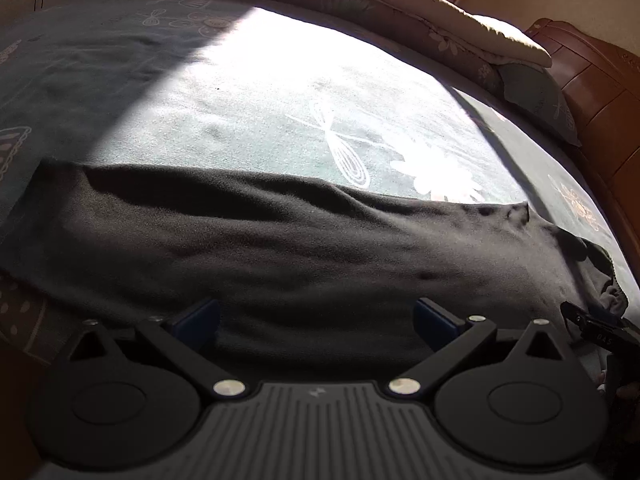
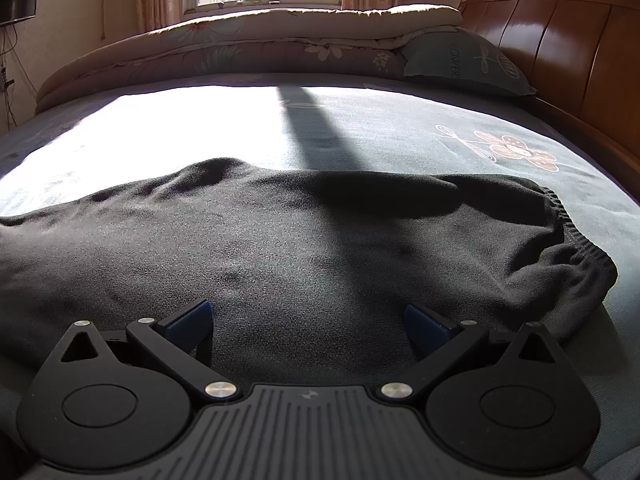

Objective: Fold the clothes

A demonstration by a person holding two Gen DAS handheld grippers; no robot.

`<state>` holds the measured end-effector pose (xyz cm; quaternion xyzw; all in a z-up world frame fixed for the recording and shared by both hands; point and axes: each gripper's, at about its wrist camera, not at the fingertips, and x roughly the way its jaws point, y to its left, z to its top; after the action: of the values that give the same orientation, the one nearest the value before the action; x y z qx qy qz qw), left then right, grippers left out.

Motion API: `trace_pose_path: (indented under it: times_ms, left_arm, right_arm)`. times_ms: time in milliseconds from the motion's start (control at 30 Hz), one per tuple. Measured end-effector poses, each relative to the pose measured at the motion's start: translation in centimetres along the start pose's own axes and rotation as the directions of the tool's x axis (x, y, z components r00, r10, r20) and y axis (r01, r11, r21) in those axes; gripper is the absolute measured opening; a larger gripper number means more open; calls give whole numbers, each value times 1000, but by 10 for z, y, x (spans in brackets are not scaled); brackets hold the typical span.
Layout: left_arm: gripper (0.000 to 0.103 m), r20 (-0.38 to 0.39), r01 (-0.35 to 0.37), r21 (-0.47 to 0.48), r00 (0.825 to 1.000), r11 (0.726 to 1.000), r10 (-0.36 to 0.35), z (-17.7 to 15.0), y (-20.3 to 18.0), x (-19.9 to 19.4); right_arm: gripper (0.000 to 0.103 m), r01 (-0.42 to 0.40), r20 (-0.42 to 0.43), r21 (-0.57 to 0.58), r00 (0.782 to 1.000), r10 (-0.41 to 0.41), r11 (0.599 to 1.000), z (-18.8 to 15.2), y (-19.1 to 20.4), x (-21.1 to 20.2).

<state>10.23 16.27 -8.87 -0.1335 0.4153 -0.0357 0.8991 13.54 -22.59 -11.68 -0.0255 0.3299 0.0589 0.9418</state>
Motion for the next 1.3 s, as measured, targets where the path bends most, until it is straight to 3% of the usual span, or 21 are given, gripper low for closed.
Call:
trace_pose_path:
  times_ms: [133,300,467,667,800,900,1300]
  left_arm:
    - [102,7,12,130,1000,991,-13,-1,-32,10]
    - [102,-14,13,158,1000,987,-11,-16,-37,25]
    - [102,-26,-15,256,999,966,22,-27,-46,20]
    - [102,-24,76,225,997,971,-72,-17,-58,9]
    - [102,-91,33,213,996,976,-14,-20,-62,25]
    - [102,-90,16,222,996,975,5,-24,-65,24]
    - [102,-52,54,258,998,965,-42,2,-101,20]
  right_arm:
    - [103,2,4,-3,1000,-2,1000,-1,0,0]
    - [103,4,8,-4,1000,-4,1000,-2,1,-1]
    - [103,6,7,-6,1000,-6,1000,-1,2,-1]
    - [103,7,4,-5,1000,-7,1000,-1,1,-1]
    - [103,5,1,-6,1000,-5,1000,-1,1,-1]
    - [103,5,-3,-7,1000,-5,1000,0,1,-1]
    - [103,2,-20,-12,1000,-2,1000,1,1,-2]
